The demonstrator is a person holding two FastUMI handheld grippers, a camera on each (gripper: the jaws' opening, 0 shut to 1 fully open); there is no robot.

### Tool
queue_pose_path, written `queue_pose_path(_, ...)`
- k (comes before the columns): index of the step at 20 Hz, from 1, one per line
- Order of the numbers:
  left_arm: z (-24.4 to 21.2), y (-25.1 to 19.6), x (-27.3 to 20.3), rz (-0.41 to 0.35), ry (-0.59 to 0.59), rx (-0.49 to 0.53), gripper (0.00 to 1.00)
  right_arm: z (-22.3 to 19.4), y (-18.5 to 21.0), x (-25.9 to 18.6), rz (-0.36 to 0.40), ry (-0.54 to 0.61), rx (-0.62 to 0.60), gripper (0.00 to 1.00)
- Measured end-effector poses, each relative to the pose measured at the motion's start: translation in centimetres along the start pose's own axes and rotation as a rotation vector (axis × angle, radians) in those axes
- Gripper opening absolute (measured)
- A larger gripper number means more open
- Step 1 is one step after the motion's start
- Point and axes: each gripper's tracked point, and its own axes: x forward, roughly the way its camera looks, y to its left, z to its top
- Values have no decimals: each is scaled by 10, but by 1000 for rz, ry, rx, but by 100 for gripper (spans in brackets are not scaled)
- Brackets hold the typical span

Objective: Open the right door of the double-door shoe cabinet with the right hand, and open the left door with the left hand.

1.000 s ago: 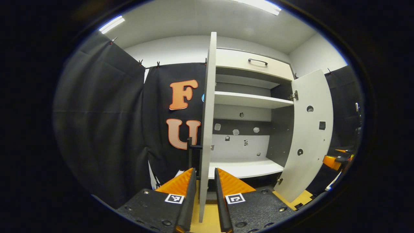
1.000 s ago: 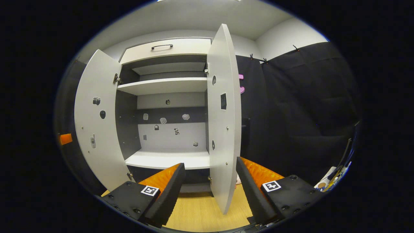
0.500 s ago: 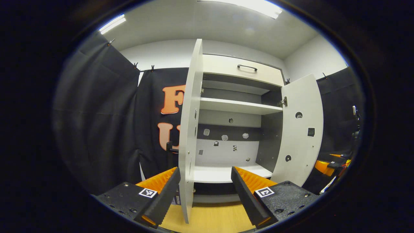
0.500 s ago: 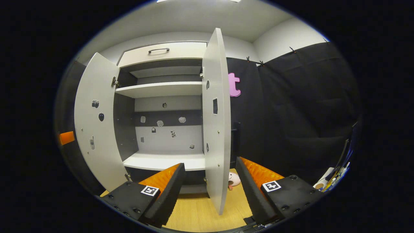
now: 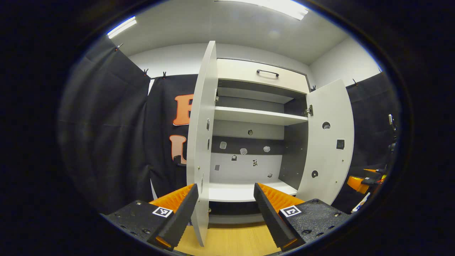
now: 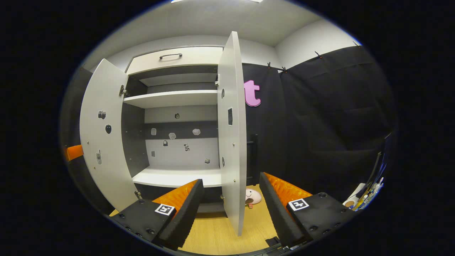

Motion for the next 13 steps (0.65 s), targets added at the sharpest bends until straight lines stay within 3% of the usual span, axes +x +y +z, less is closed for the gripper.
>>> queue_pose_path(13,-1,0,12,-8,-7,2,94,0,1,5,-13,2,3,92)
